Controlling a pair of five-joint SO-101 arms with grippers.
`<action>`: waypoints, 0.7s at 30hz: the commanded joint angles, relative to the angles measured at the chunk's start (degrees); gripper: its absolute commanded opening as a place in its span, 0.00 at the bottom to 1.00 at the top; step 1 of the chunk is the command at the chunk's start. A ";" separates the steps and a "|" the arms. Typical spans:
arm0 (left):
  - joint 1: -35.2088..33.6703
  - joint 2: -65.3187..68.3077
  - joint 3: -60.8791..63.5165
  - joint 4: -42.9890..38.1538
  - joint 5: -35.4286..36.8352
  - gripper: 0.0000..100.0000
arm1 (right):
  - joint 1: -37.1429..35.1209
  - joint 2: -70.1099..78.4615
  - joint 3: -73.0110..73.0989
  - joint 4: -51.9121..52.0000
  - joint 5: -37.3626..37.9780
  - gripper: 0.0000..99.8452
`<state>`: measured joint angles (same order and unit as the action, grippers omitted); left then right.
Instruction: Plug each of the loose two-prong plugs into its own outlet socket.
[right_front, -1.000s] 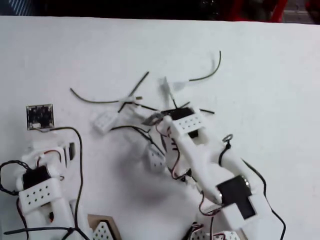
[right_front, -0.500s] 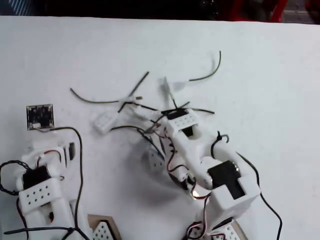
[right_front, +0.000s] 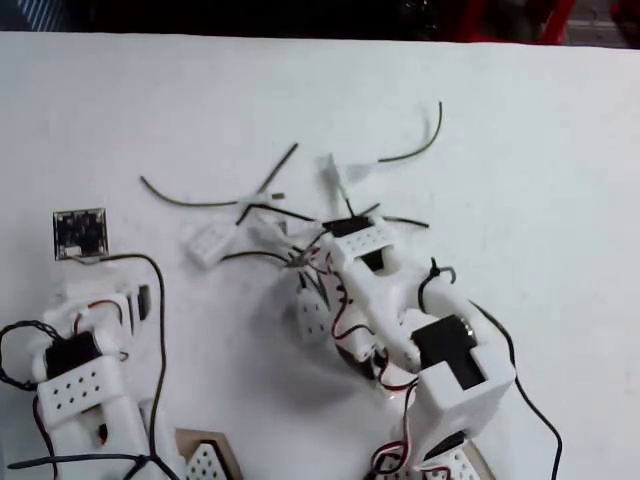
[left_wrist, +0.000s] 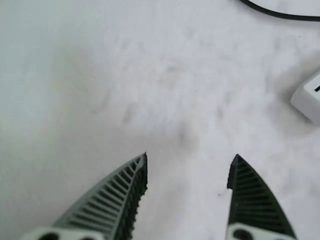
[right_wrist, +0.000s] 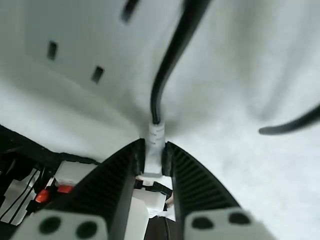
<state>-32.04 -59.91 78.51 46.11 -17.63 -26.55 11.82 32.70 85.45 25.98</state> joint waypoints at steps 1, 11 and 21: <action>0.04 -1.19 -0.26 -1.05 0.18 0.26 | -2.07 0.04 0.26 0.48 0.35 0.02; 0.04 -1.19 -0.26 -1.05 0.18 0.26 | -1.10 -16.22 0.44 3.74 0.26 0.02; 0.92 -1.19 -0.26 -1.05 0.18 0.26 | 3.38 -49.19 0.35 6.90 -0.09 0.02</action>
<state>-32.04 -59.91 78.51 46.11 -17.63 -24.62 -28.18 33.67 91.78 25.98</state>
